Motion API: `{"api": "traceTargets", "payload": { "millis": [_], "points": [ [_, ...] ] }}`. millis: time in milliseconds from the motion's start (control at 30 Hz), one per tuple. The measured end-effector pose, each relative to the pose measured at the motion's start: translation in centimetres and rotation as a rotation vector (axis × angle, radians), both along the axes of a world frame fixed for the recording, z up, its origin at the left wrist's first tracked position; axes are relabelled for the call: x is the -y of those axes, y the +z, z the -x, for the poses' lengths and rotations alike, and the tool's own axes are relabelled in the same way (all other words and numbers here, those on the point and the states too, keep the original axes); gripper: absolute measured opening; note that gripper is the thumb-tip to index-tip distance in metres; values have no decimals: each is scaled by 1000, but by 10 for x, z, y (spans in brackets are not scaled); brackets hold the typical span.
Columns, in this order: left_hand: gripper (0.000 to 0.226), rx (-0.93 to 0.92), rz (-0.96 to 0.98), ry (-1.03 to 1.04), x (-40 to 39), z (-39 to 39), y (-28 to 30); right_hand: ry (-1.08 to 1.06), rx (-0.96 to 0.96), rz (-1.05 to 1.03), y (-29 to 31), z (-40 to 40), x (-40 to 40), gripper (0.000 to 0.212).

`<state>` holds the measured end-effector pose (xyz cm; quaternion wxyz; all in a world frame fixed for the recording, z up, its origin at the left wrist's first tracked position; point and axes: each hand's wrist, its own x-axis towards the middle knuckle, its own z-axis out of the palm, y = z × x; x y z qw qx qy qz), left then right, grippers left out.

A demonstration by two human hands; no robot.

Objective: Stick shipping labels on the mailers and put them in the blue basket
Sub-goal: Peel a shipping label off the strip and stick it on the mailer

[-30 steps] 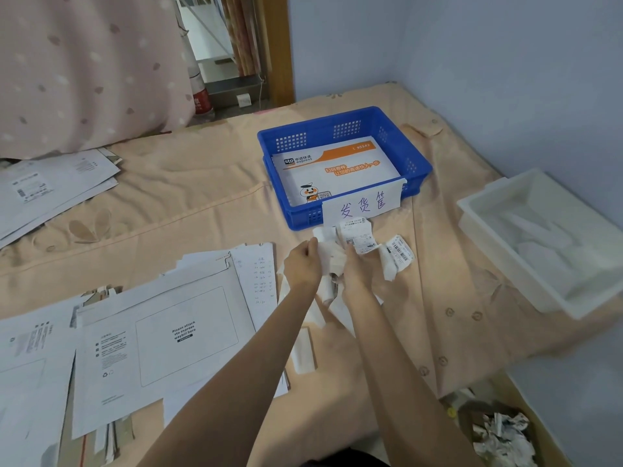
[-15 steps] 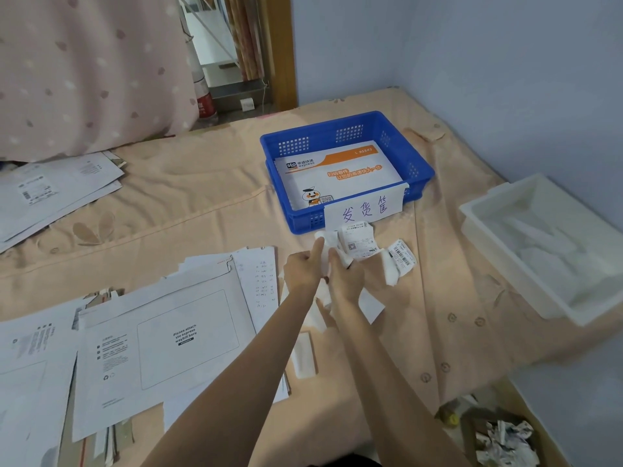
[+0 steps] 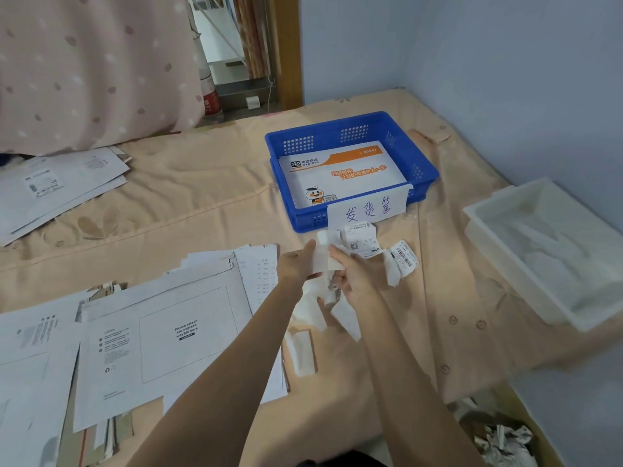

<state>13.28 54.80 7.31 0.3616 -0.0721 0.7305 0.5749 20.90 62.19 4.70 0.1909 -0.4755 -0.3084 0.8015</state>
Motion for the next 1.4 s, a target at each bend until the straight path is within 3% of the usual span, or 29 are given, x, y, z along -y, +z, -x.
{"api": "traceTargets", "payload": {
  "millis": [200,433,600,700,833,1000,1200,1400],
  "points": [
    [29,-1,20,-2,1,4,2,-25,-5,34,-1,2,2,15],
    [26,82,-15,93,7,4,-5,13,187,-156,0,-5,-3,29],
    [28,192,4,218,34,29,-14,-116,223,-92,4,-28,-27,20],
    [26,234,-34,266,39,32,-13,-174,161,-72,4,-32,-37,28],
    [24,275,-168,260,32,23,-14,-189,176,-101,8,-26,-35,26],
    [17,370,-165,190,40,31,-10,-162,209,-193,13,-32,-38,13],
    [50,431,-193,101,38,27,-5,-165,214,-177,13,-31,-35,11],
    [55,440,-183,-26,41,27,-5,-196,232,-235,13,-31,-31,22]
  ]
}}
